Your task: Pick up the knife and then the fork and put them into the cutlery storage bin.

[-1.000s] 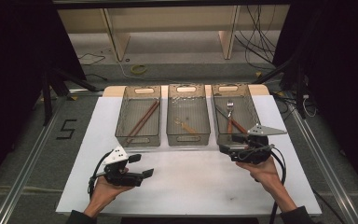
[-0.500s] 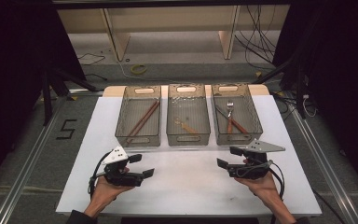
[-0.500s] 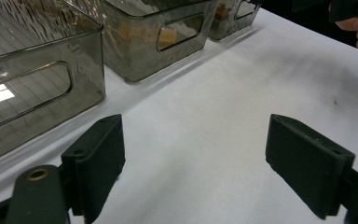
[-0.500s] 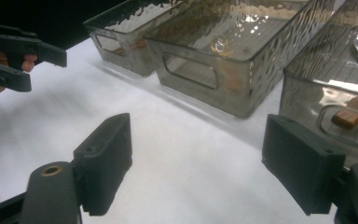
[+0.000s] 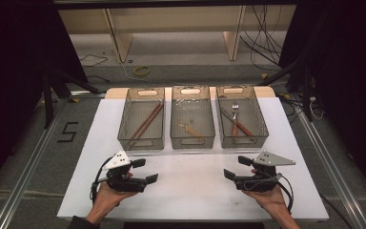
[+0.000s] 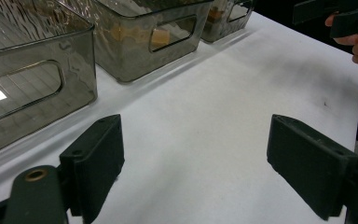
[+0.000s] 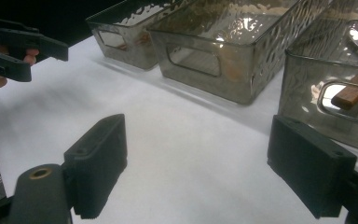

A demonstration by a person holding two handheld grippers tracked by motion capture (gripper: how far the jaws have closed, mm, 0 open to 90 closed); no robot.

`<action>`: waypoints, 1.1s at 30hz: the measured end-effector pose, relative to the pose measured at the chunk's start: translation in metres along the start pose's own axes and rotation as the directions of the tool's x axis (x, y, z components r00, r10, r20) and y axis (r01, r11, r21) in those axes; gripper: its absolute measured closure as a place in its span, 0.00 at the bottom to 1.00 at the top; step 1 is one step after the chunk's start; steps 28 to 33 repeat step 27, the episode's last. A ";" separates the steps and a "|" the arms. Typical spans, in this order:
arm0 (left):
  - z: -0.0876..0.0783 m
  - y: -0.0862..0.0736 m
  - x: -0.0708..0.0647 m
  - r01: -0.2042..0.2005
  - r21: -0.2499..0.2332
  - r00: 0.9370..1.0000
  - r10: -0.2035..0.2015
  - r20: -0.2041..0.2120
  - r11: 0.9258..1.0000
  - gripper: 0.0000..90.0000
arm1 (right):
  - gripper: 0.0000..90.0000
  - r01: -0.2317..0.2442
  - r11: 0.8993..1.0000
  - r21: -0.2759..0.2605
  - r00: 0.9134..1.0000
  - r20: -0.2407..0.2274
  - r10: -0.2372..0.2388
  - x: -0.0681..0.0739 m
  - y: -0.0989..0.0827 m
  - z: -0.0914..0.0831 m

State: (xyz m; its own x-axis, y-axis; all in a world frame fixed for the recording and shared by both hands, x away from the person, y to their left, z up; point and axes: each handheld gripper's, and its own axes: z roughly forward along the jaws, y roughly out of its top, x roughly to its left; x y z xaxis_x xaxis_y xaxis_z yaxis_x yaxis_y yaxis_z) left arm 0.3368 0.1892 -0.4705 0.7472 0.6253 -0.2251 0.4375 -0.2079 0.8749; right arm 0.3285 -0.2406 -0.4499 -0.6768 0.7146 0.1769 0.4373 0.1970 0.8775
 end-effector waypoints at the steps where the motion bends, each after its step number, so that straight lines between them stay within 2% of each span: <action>1: 0.000 0.000 0.000 0.000 -0.002 1.000 0.000 0.000 1.000 0.20 | 0.23 -0.002 1.000 0.001 1.000 -0.002 0.002 0.000 -0.001 -0.001; 6: 0.001 -0.001 -0.002 -0.007 0.002 1.000 0.007 0.000 1.000 0.20 | 0.23 0.001 1.000 0.006 1.000 0.005 -0.001 0.002 -0.006 -0.004; 33: 0.003 -0.001 -0.001 -0.003 0.012 1.000 0.003 0.003 1.000 0.20 | 0.23 -0.004 1.000 0.001 1.000 0.014 0.004 -0.001 -0.006 -0.005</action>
